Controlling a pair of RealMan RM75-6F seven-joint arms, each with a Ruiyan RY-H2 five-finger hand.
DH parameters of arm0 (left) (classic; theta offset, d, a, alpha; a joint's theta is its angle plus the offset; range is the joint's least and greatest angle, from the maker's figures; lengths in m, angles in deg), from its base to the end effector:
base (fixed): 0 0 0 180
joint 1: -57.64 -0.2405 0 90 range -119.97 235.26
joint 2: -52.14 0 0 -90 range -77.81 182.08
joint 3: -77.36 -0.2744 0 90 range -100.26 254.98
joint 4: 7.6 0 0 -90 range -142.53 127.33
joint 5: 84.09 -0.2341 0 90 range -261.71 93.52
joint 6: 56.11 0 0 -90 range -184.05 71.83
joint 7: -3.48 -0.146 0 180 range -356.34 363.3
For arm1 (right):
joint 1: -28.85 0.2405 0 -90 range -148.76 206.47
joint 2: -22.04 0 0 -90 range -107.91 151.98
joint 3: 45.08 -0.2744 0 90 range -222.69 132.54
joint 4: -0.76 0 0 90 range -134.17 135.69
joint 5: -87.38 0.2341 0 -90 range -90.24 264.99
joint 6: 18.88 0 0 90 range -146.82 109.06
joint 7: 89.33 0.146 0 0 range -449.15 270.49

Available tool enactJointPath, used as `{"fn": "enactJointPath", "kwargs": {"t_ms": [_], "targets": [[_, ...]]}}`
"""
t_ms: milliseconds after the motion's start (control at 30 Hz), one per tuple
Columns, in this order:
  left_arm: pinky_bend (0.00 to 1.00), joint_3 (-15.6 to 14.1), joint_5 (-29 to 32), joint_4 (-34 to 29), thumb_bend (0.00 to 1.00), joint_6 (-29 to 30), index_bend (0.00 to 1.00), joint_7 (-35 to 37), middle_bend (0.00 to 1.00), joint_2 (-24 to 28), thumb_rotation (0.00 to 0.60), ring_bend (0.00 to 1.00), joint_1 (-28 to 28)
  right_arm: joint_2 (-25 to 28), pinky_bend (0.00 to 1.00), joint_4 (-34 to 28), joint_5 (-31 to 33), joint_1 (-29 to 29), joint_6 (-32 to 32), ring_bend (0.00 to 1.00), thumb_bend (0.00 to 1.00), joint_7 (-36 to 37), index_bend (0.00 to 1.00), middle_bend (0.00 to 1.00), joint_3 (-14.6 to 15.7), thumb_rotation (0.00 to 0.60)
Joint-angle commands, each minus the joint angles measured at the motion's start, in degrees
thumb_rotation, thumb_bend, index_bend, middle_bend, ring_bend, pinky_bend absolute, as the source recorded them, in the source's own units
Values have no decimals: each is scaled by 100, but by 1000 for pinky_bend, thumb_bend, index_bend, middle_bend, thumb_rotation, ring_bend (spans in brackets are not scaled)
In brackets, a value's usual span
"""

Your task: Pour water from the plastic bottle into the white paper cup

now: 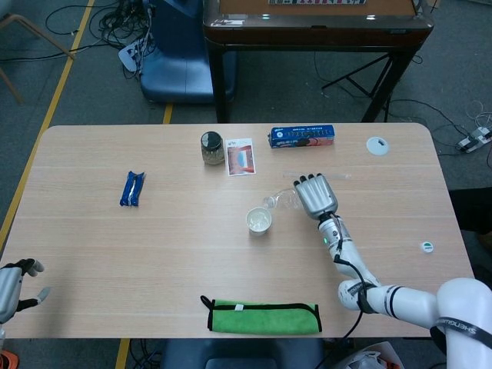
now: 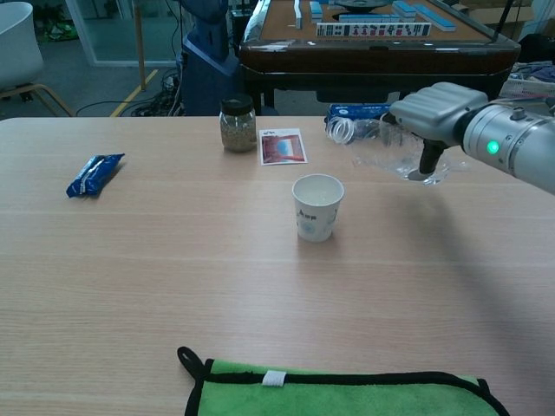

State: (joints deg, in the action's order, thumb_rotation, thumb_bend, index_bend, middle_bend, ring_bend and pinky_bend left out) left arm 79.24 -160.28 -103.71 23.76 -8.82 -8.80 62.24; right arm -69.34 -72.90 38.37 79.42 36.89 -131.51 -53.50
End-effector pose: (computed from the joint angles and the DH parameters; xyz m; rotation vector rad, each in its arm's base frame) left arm -0.3574 0.1773 0.1521 -1.3744 -0.9081 -0.6013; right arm -0.1735 -0.4177 -0.0348 1.8281 -0.5995 0.5656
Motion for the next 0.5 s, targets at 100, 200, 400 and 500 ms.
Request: {"fn": "enactJointPath", "kwargs": {"t_ms": [100,200,400,500], "targets": [[683,-8,-5,11,184,-4,456,-9,487,-10,600,482,0,-167,480,518,-1102,-439,-263,458,329,2121,584,564,-97,600],[683,-7,7,15,184,-13,456,-16,487,-15,600,482,3,-252,480,733,-1501,-560,-207,458,326,2900,584,564,-86,600],[683,-7,8,9,184,-13,456,-23,487,-21,600,482,6,-357,480,1047,-2088,-782,-104,458,324,4379,584,564,-67,600],[683,-12,6,17,184,-23,456,-29,488,-26,600,482,9,-386,480,1161,-2253,-852,-84,457,324,4859,584,564,-51,600]]}}
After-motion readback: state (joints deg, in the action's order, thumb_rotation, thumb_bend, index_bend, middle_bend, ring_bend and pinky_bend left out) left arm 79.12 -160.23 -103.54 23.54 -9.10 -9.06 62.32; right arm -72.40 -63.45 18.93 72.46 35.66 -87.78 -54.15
